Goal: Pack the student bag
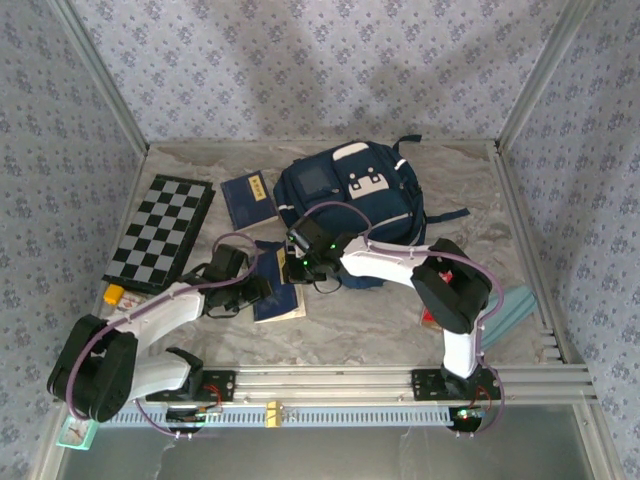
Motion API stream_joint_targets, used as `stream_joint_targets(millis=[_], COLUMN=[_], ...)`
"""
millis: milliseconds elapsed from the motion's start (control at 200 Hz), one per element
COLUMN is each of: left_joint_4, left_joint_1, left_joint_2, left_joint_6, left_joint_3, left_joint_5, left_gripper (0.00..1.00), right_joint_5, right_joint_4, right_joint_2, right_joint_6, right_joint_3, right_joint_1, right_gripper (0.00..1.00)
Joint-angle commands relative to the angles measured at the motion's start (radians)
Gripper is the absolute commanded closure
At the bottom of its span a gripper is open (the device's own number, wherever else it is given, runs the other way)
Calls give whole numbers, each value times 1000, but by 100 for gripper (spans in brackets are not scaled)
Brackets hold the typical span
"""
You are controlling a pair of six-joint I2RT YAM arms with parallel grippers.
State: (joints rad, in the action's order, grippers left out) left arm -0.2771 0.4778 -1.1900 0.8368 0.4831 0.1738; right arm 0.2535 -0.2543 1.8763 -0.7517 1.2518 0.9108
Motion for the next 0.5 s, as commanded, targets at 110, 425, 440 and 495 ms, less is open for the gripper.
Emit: stream_joint_targets(millis=[110, 425, 440, 495], left_joint_4=[-30, -72, -77, -98], left_joint_1=[-14, -169, -178, -211], left_joint_2=[57, 267, 276, 306], left_joint_6=[-6, -34, -34, -36], left_joint_3=[38, 64, 67, 79], left_joint_5=[-21, 192, 203, 245], left_gripper=[45, 31, 31, 28], right_joint_5=[41, 107, 112, 140], right_joint_4=[6, 33, 37, 51], right_joint_2=[-71, -207, -215, -243], right_joint_6=[27, 38, 37, 30], right_joint_3=[-9, 8, 8, 5], right_joint_1=[-10, -33, -38, -51], right_gripper=[98, 100, 100, 100])
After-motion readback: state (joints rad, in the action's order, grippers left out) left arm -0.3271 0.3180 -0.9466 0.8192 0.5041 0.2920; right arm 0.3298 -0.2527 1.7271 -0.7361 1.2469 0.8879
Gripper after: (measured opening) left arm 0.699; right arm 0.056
